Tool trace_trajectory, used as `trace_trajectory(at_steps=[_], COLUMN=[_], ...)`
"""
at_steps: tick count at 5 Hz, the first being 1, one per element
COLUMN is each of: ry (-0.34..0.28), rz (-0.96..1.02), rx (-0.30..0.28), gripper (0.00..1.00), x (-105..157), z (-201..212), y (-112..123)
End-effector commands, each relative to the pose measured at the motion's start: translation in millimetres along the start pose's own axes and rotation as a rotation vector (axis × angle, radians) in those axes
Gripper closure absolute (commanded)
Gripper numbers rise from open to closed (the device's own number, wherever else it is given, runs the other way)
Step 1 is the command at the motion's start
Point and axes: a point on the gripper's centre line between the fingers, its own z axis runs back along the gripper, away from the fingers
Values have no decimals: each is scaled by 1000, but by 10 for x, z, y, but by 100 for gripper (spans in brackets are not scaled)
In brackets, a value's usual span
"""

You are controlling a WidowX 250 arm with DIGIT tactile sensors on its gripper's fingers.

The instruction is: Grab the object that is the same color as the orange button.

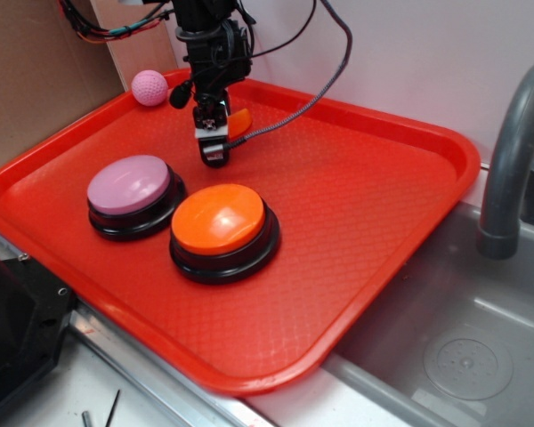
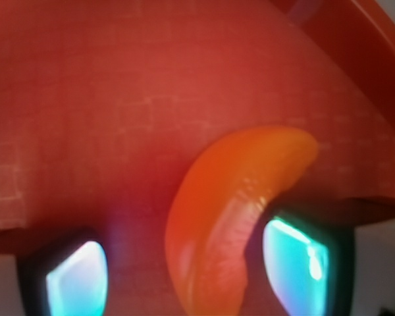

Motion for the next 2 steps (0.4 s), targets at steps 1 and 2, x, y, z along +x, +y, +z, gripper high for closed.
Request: trace_trajectory(at_steps=[1,2], ry=[28,33], rz=[52,52], rx=[-25,-26], gripper=[100,100], x=[52,54], z=[-36,-52], y=[47,34])
